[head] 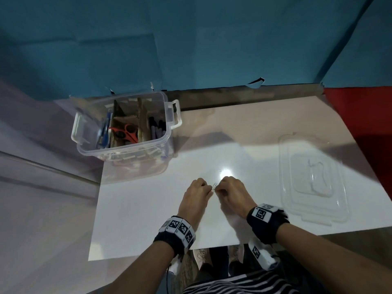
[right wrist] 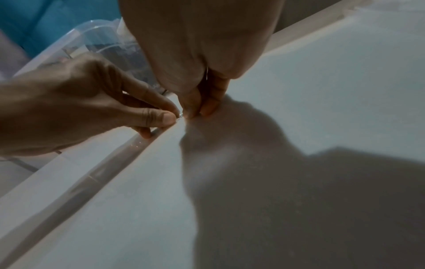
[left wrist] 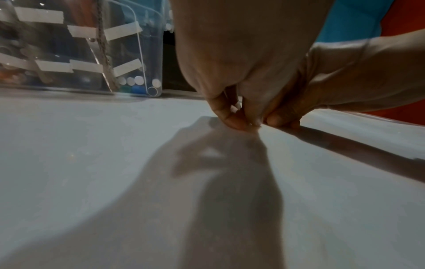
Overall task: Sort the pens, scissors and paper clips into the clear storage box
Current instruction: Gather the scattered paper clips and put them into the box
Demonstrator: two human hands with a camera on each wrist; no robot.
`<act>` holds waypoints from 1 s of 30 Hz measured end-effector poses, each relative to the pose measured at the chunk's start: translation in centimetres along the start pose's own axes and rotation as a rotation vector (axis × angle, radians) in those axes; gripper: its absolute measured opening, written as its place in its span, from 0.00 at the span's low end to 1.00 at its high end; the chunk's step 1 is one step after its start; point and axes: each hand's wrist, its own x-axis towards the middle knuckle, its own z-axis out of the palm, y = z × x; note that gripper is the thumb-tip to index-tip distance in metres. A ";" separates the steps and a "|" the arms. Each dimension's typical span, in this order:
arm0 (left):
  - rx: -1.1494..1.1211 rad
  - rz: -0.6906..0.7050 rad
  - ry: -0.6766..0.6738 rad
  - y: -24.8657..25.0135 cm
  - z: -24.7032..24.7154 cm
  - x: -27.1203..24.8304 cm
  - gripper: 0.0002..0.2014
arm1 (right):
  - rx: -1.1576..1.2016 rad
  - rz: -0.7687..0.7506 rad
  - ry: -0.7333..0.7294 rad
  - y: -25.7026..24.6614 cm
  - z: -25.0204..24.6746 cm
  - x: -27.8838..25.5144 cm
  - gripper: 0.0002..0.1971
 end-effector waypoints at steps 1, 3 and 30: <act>0.015 0.009 -0.002 0.1 0.0 0.1 0.12 | -0.005 -0.013 0.004 0.0 0.0 0.0 0.07; 0.034 0.021 -0.004 0.5 0.1 0.1 0.12 | -0.026 -0.033 0.004 -0.3 0.0 0.0 0.07; -0.127 -0.067 -0.005 -0.3 -0.7 -1.2 0.11 | -0.042 -0.029 -0.285 -1.6 -3.9 1.1 0.15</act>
